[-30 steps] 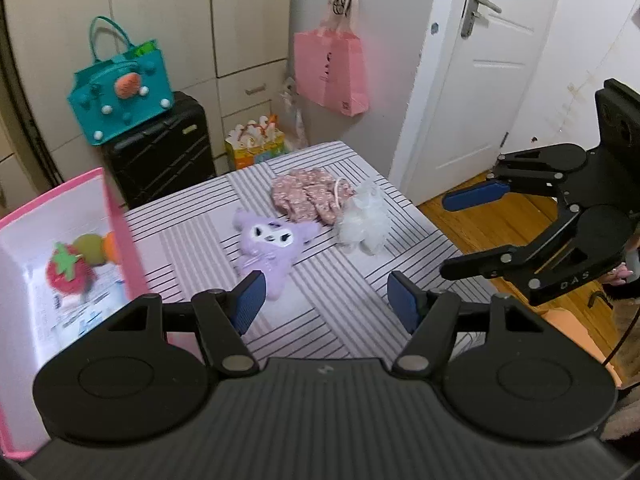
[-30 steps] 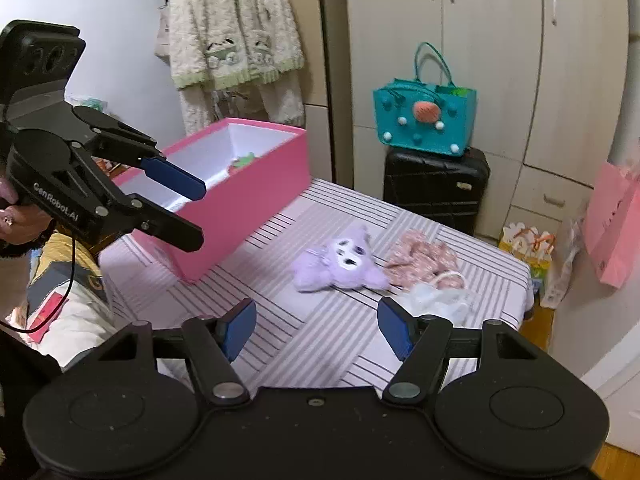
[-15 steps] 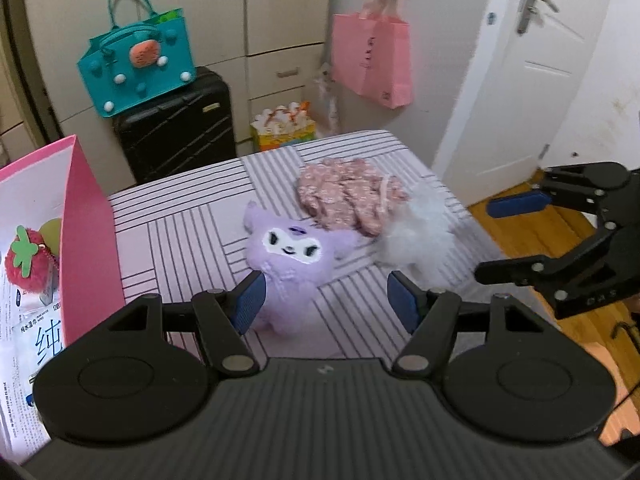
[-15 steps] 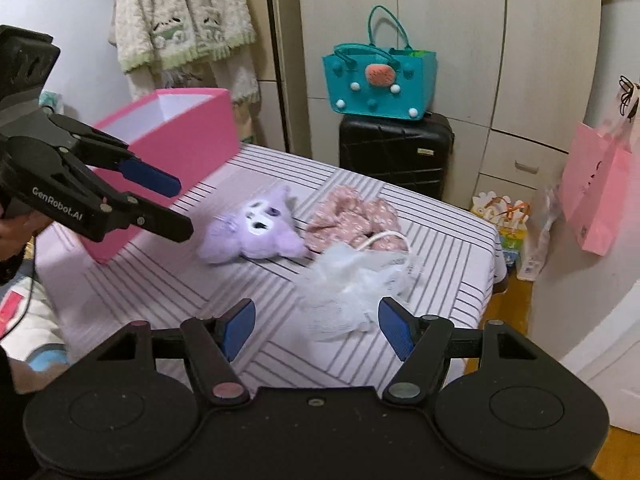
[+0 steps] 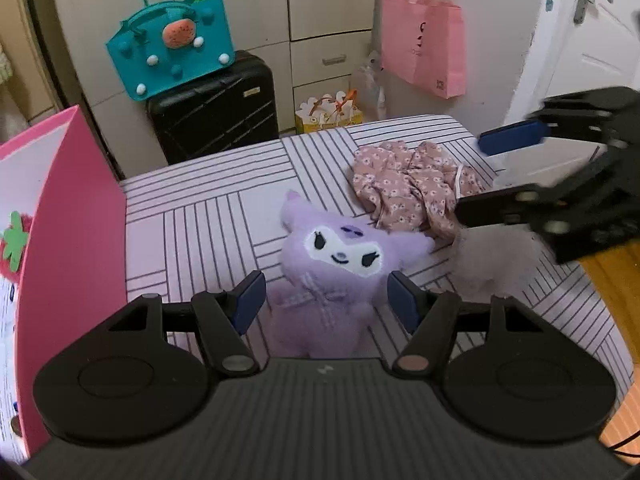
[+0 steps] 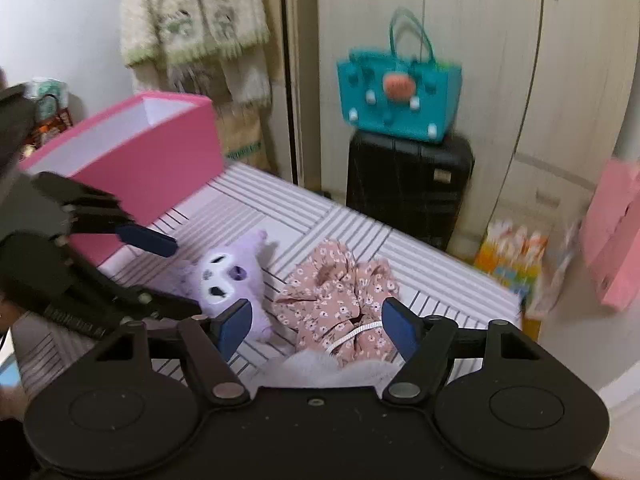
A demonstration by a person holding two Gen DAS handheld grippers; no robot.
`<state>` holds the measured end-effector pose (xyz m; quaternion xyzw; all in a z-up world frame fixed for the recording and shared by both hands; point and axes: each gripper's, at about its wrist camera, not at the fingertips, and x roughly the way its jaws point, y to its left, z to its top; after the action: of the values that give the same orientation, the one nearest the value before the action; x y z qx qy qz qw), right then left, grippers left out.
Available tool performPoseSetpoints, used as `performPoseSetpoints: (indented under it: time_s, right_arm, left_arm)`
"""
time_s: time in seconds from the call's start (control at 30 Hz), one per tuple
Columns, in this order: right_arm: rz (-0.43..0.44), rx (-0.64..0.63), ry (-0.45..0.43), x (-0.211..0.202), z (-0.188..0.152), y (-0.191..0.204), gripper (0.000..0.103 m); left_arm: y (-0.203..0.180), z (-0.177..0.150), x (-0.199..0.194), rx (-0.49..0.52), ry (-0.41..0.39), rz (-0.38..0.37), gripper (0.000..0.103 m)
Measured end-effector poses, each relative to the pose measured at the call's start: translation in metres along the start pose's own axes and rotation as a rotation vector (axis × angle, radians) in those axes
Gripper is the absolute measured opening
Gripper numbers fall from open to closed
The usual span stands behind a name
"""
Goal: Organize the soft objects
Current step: 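Move the left tool toward the purple plush while the right tool approaches the pink floral cloth, then grasp the purple plush with the left tool while the right tool grasps the pink floral cloth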
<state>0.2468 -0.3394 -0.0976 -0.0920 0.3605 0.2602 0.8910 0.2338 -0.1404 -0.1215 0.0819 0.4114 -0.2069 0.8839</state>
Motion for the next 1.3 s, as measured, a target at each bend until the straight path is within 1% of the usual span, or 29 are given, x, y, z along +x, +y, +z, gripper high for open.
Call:
performPoseSetpoints:
  time_s: [0.03,0.1,0.27,0.4,0.5,0.53,0.57,0.6,0.63,0.67,0.73,0.8,0.97,1.03,1.1,1.3]
  right_arm:
    - [0.005,0.015,0.028,0.009,0.004,-0.003,0.083]
    - [0.01,0.016,0.057,0.022,0.01,-0.004,0.083]
    - [-0.014,0.012,0.121,0.054,0.019,-0.013,0.083]
    - [0.018,-0.001,0.156,0.071,0.021,-0.017,0.083]
    - [0.021,-0.006,0.171,0.078,0.023,-0.017,0.081]
    - [0.022,-0.007,0.171,0.079,0.023,-0.017,0.073]
    - [0.021,-0.005,0.171,0.08,0.023,-0.017,0.067]
    - [0.016,-0.002,0.175,0.082,0.023,-0.018,0.057]
    - [0.011,0.0,0.182,0.084,0.023,-0.019,0.05]
    - [0.012,-0.004,0.185,0.086,0.021,-0.02,0.047]
    - [0.027,-0.005,0.175,0.085,0.02,-0.02,0.025]
    - [0.032,0.005,0.17,0.084,0.022,-0.021,0.022]
    - [0.033,0.049,0.107,0.073,0.025,-0.02,0.019]
    - [0.04,0.056,0.071,0.065,0.028,-0.017,0.019]
    - [0.05,0.063,0.038,0.058,0.032,-0.015,0.019]
    - [0.087,0.102,-0.072,0.035,0.039,-0.009,0.02]
  left_arm:
    - [0.0,0.001,0.002,0.0,0.005,-0.019,0.071]
    - [0.003,0.001,0.005,-0.025,0.019,-0.041,0.071]
    - [0.006,-0.002,0.018,-0.036,0.043,-0.026,0.072]
    - [0.009,-0.004,0.021,-0.058,0.039,-0.036,0.073]
    - [0.01,-0.006,0.021,-0.071,0.033,-0.04,0.074]
    - [0.011,-0.006,0.021,-0.074,0.031,-0.044,0.074]
    - [0.011,-0.006,0.021,-0.075,0.028,-0.047,0.074]
    - [0.012,-0.006,0.022,-0.075,0.027,-0.049,0.074]
    - [0.012,-0.006,0.023,-0.077,0.027,-0.048,0.074]
    - [0.012,-0.006,0.026,-0.081,0.031,-0.046,0.074]
    - [0.013,-0.006,0.03,-0.091,0.045,-0.052,0.075]
    - [0.012,-0.007,0.03,-0.089,0.034,-0.052,0.075]
    - [0.013,-0.009,0.028,-0.1,0.028,-0.071,0.071]
    - [0.015,-0.009,0.026,-0.108,0.024,-0.087,0.066]
    - [0.017,-0.01,0.023,-0.126,0.016,-0.097,0.064]
    - [0.019,-0.011,0.009,-0.13,-0.018,-0.101,0.063]
